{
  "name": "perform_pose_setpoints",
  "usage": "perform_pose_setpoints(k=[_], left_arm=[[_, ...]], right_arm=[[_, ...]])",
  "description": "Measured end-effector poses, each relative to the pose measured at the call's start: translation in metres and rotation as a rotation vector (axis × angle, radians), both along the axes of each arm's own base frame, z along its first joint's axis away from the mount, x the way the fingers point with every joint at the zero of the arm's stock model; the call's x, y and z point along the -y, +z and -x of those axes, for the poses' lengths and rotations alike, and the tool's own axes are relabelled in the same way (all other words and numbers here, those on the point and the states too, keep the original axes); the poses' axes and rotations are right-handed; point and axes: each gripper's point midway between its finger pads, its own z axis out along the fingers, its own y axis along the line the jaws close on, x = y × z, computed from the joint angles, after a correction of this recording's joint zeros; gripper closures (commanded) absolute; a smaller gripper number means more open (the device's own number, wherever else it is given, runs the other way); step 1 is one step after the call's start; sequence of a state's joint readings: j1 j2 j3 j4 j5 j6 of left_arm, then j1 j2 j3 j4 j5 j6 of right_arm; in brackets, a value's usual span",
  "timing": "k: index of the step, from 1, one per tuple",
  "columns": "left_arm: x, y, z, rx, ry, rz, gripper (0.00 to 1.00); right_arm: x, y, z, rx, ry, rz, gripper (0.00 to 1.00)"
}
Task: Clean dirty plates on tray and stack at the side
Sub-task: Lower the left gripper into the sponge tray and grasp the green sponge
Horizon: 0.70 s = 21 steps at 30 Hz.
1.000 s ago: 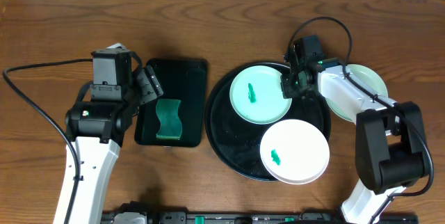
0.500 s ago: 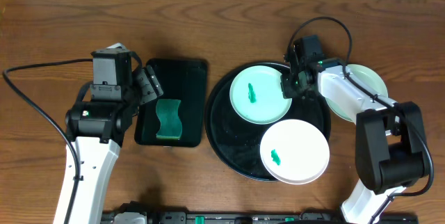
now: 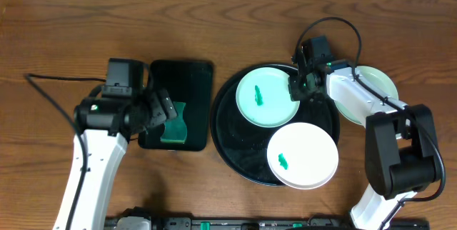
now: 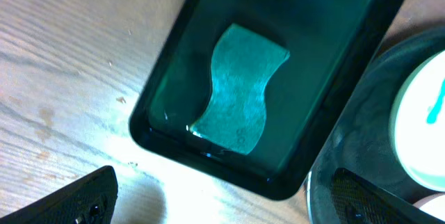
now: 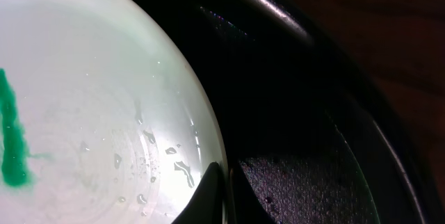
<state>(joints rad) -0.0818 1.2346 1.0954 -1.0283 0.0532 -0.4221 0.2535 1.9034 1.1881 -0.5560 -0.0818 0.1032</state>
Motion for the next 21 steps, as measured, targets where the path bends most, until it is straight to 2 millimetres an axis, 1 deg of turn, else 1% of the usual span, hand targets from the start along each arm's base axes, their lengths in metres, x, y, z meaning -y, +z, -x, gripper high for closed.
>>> perform_pose_setpoints(k=[3,6,7,10,12,15,18,21], left_arm=[[0.002,-0.012,0.001,-0.047,-0.006,-0.002,0.03],[0.005,-0.015,-0.007,-0.04,-0.003,0.012,0.23],[0.007,-0.015,-0.01,-0.025,-0.01,0.018,0.26],[0.017,-0.015,-0.016,-0.01,-0.046,0.029,0.3],[0.025,-0.02,-0.019,-0.017,-0.072,0.035,0.32],[0.034,-0.036,-0.017,-0.084,-0.112,0.031,0.32],[0.035,-0.056,-0.013,-0.183,-0.134,0.016,0.32],[0.034,-0.073,-0.019,-0.229,-0.143,-0.007,0.32]], right_arm=[[0.0,0.0,0.0,0.0,0.0,0.0,0.99],[0.0,0.0,0.0,0.0,0.0,0.0,0.99],[0.0,0.0,0.0,0.0,0.0,0.0,0.99],[0.0,0.0,0.0,0.0,0.0,0.0,0.99],[0.0,0.0,0.0,0.0,0.0,0.0,0.99],[0.0,0.0,0.0,0.0,0.0,0.0,0.99],[0.0,0.0,0.0,0.0,0.0,0.0,0.99],[0.0,0.0,0.0,0.0,0.0,0.0,0.99]])
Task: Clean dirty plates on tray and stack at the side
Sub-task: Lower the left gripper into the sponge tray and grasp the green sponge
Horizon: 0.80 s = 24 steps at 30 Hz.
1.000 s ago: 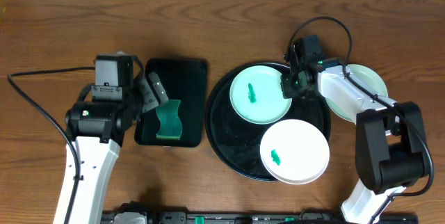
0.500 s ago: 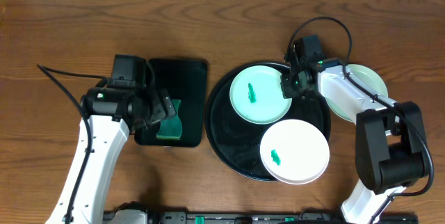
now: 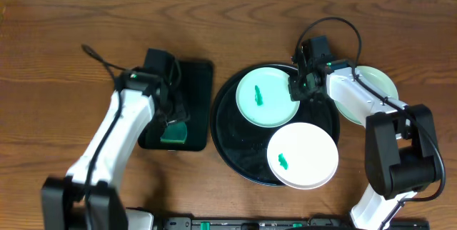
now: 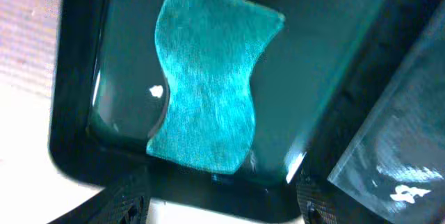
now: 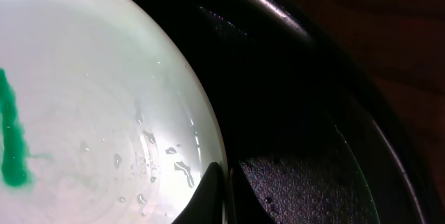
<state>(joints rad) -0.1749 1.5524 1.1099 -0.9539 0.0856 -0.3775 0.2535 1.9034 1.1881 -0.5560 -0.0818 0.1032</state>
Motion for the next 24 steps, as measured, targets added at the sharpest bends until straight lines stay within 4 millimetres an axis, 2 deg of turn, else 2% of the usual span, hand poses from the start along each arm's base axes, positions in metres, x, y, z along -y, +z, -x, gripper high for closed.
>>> perform_pose_setpoints(k=[2,8,24], left_arm=[[-0.003,-0.009,-0.007,0.0,-0.007,-0.024,0.32],[-0.009,-0.022,-0.02,0.012,-0.034,-0.074,0.43],[-0.012,-0.051,-0.017,-0.076,-0.094,-0.107,0.43]], right_arm=[[0.0,0.0,0.0,0.0,0.0,0.0,0.99],[0.0,0.0,0.0,0.0,0.0,0.0,0.99],[0.0,0.0,0.0,0.0,0.0,0.0,0.98]])
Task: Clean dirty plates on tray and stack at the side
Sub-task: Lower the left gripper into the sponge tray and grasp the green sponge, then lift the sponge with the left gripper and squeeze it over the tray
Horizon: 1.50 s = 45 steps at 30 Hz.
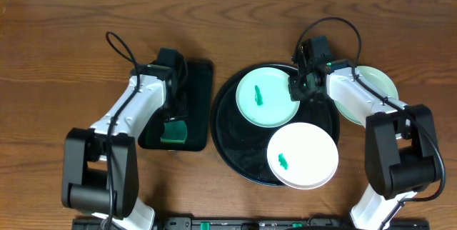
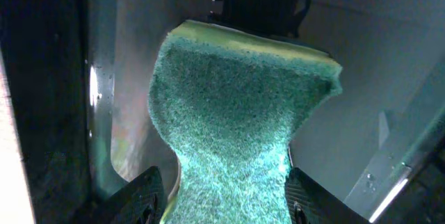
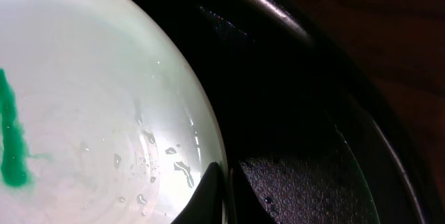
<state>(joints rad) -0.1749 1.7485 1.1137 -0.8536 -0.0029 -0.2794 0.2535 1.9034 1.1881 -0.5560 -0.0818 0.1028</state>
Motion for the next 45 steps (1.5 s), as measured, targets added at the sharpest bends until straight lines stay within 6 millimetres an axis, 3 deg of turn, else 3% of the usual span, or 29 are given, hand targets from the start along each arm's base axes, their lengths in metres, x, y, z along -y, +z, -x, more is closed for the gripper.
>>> perform_pose_setpoints(k=[32,45], left_arm=[[-0.004,-0.004,-0.011,0.021,0.061,0.083,0.44],[-0.004,-0.016,-0.002,0.009,0.061,0.086,0.45]], right_arm=[[0.0,0.0,0.0,0.0,0.0,0.0,0.97],[0.0,0.0,0.0,0.0,0.0,0.0,0.96]])
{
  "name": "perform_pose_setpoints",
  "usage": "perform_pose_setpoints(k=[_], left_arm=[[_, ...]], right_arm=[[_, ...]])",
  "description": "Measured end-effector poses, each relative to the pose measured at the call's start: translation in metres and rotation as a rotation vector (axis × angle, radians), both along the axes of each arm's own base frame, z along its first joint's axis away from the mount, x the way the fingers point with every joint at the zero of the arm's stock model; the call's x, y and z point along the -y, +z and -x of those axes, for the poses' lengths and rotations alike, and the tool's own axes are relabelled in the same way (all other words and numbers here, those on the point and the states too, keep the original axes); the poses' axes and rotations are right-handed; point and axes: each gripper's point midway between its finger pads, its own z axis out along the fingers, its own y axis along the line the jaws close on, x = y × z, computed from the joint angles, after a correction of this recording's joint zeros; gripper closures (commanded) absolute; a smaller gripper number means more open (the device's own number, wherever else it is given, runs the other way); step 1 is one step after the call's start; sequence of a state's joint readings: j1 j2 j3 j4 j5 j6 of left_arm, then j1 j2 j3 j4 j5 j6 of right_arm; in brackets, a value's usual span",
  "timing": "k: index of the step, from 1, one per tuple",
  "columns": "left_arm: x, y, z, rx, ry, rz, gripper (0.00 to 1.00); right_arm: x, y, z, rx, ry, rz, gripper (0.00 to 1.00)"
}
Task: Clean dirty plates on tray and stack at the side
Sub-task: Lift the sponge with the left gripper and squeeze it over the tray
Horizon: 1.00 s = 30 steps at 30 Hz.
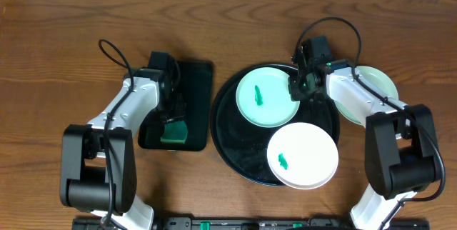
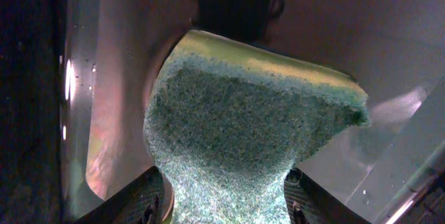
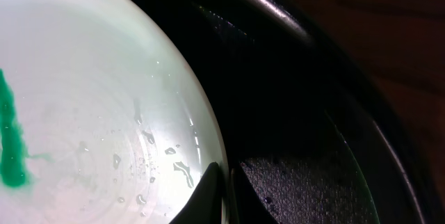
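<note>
On the round black tray (image 1: 235, 144) lie a mint plate (image 1: 265, 96) and a white plate (image 1: 302, 155), each with a green smear. My right gripper (image 1: 296, 87) is shut on the mint plate's right rim (image 3: 208, 140), one finger over it and one under it (image 3: 226, 189). The teal sponge (image 1: 173, 131) lies in the black rectangular basin (image 1: 194, 80). My left gripper (image 1: 173, 112) is low in the basin and open, its fingers on either side of the sponge's (image 2: 243, 126) narrow waist (image 2: 226, 200).
A clean mint plate (image 1: 378, 80) sits on the wooden table (image 1: 71, 44) right of the tray, partly under my right arm. Cables loop above both arms. The basin's walls (image 2: 76, 113) stand close around my left gripper.
My left gripper has come slightly closer to the sponge, which now fills more of the wrist view; the fingers still flank it. The right gripper and the plates have not moved.
My left gripper first hovered wide open over the table's near side of the basin. It then stood above the sponge with its fingers narrower, then low in the basin around the sponge, and now lower still. The right gripper held the mint plate's rim throughout.
</note>
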<state>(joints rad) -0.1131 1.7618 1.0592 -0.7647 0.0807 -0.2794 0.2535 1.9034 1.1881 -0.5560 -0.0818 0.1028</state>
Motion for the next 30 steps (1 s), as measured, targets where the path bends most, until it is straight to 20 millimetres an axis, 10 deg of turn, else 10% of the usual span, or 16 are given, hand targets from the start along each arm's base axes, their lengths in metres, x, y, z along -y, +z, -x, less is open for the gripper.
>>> perform_pose_setpoints(k=[19,26,30], left_arm=[[0.0018,-0.0021,0.0,0.004,0.0,0.011,0.54],[0.0032,-0.0099,0.0019,0.015,0.004,0.022,0.89],[0.0037,-0.01,0.002,0.018,0.001,0.025,0.93]], right_arm=[[0.0,0.0,0.0,0.0,0.0,0.0,0.96],[0.0001,0.0,0.0,0.0,-0.002,0.0,0.88],[0.0001,0.0,0.0,0.0,-0.003,0.0,0.83]])
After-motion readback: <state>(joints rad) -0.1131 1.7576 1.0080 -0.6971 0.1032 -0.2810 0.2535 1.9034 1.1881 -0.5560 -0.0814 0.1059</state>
